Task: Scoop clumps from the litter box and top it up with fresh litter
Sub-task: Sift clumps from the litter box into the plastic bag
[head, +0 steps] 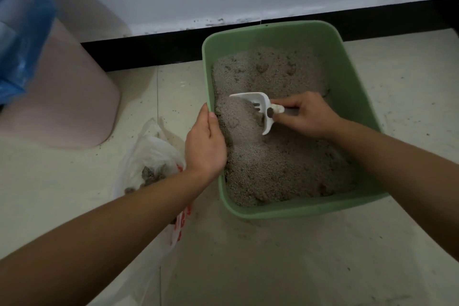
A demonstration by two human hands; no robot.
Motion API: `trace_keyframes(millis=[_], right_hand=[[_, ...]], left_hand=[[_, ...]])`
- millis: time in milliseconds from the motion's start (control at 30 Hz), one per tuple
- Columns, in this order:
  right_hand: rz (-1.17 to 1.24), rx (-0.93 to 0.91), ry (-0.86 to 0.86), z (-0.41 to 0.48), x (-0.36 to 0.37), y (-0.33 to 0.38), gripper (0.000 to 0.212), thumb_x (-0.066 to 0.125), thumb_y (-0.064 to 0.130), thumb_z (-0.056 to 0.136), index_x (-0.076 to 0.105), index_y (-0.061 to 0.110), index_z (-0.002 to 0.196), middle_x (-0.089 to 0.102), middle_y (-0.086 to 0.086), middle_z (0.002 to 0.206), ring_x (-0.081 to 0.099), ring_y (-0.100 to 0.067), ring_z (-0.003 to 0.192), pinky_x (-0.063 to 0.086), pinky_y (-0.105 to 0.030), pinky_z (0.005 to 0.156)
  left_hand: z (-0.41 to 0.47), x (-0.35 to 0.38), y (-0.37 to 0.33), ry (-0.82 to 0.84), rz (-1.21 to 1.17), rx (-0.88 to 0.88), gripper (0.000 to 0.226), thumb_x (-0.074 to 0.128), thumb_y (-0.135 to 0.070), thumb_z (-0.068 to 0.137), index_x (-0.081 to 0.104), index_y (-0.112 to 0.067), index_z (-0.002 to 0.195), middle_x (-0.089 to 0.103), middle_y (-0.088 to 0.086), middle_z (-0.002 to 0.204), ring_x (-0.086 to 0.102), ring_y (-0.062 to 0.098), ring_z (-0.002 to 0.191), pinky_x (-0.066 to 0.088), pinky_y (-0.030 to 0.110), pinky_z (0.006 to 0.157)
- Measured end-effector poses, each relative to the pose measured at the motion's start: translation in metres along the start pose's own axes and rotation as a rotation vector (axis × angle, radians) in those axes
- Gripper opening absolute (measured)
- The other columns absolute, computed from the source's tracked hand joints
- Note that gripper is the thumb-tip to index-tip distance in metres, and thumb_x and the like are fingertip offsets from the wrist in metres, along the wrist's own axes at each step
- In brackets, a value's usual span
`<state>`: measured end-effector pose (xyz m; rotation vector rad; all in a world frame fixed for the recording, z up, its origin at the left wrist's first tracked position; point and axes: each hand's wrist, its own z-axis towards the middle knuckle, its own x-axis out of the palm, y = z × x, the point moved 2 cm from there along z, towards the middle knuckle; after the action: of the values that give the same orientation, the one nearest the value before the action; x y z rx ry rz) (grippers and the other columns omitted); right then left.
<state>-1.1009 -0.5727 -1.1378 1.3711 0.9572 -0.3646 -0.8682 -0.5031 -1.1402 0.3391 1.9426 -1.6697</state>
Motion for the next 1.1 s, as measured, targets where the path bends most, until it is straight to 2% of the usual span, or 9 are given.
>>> trace_keyframes(millis=[167, 333, 567, 633, 733, 833, 900, 1000, 1100], right_hand=[[0.217, 0.147, 0.067, -0.012, 0.002, 0.0, 0.027, 0.075, 0.029, 0.085, 0.071, 0.038, 0.11, 0.073, 0.011, 0.109, 0.069, -0.015, 0.1, 0.054, -0.045, 0.094], [0.341, 0.178, 0.0, -0.028, -0.011, 0.001, 0.026, 0.075, 0.024, 0.086, 0.072, 0.037, 0.108, 0.074, 0.014, 0.105, 0.067, -0.004, 0.103, 0.05, -0.032, 0.101], [0.279, 0.127, 0.036, -0.059, -0.006, 0.014, 0.033, 0.076, 0.032, 0.083, 0.067, 0.062, 0.093, 0.076, 0.012, 0.101, 0.07, -0.021, 0.102, 0.053, -0.05, 0.094], [0.269, 0.118, 0.015, -0.066, -0.007, 0.019, 0.034, 0.074, 0.035, 0.084, 0.065, 0.066, 0.094, 0.076, 0.007, 0.103, 0.069, -0.022, 0.102, 0.053, -0.051, 0.093], [0.225, 0.101, 0.05, -0.077, -0.003, 0.027, 0.029, 0.074, 0.032, 0.086, 0.069, 0.049, 0.109, 0.074, 0.012, 0.107, 0.069, -0.01, 0.1, 0.054, -0.046, 0.092], [0.215, 0.109, 0.04, -0.086, -0.004, 0.03, 0.032, 0.074, 0.028, 0.087, 0.07, 0.038, 0.117, 0.073, 0.015, 0.107, 0.068, -0.004, 0.099, 0.055, -0.041, 0.093], [0.174, 0.085, 0.046, -0.091, -0.008, 0.033, 0.034, 0.074, 0.028, 0.087, 0.069, 0.035, 0.12, 0.073, 0.017, 0.104, 0.067, 0.003, 0.092, 0.056, -0.033, 0.085], [0.168, 0.094, 0.068, -0.1, -0.01, 0.038, 0.035, 0.072, 0.032, 0.088, 0.067, 0.038, 0.121, 0.071, 0.023, 0.103, 0.065, 0.009, 0.092, 0.055, -0.03, 0.084], [0.108, 0.093, 0.081, -0.105, -0.012, 0.042, 0.034, 0.07, 0.038, 0.088, 0.066, 0.043, 0.121, 0.075, 0.018, 0.099, 0.072, -0.013, 0.09, 0.057, -0.044, 0.083]], left_hand=[[-0.001, -0.003, -0.002, 0.003, -0.03, 0.006, 0.05, 0.024, -0.04, 0.103, 0.043, -0.018, 0.143, 0.059, 0.0, 0.134, 0.054, 0.018, 0.123, 0.043, 0.041, 0.106], [-0.001, -0.004, -0.002, 0.031, 0.005, 0.003, 0.05, 0.025, -0.037, 0.105, 0.039, -0.016, 0.147, 0.052, 0.003, 0.143, 0.047, 0.02, 0.13, 0.033, 0.033, 0.114], [-0.003, -0.01, -0.011, 0.088, -0.003, -0.031, 0.048, 0.025, -0.031, 0.107, 0.033, -0.01, 0.149, 0.047, 0.0, 0.144, 0.043, 0.016, 0.132, 0.027, 0.024, 0.111], [-0.003, -0.011, -0.01, 0.122, -0.034, -0.067, 0.051, 0.026, -0.034, 0.106, 0.03, -0.011, 0.151, 0.04, 0.005, 0.151, 0.036, 0.02, 0.139, 0.024, 0.031, 0.117], [-0.004, -0.017, -0.011, 0.195, -0.119, -0.148, 0.051, 0.026, -0.038, 0.106, 0.028, -0.018, 0.152, 0.039, 0.003, 0.153, 0.037, 0.021, 0.139, 0.029, 0.04, 0.117], [-0.005, -0.03, -0.016, 0.317, -0.223, -0.253, 0.041, 0.026, -0.039, 0.105, 0.044, -0.028, 0.141, 0.064, 0.007, 0.118, 0.062, 0.024, 0.098, 0.052, 0.038, 0.085], [-0.008, -0.035, -0.021, 0.36, -0.233, -0.264, 0.036, 0.026, -0.036, 0.106, 0.055, -0.029, 0.127, 0.061, 0.013, 0.091, 0.054, 0.023, 0.074, 0.046, 0.035, 0.068], [-0.017, -0.039, -0.022, 0.365, -0.258, -0.292, 0.032, 0.028, -0.033, 0.106, 0.056, -0.034, 0.123, 0.056, 0.012, 0.085, 0.047, 0.021, 0.068, 0.041, 0.031, 0.06], [-0.021, -0.039, -0.02, 0.385, -0.256, -0.291, 0.033, 0.029, -0.034, 0.106, 0.057, -0.034, 0.124, 0.055, 0.012, 0.084, 0.045, 0.02, 0.063, 0.039, 0.029, 0.054]])
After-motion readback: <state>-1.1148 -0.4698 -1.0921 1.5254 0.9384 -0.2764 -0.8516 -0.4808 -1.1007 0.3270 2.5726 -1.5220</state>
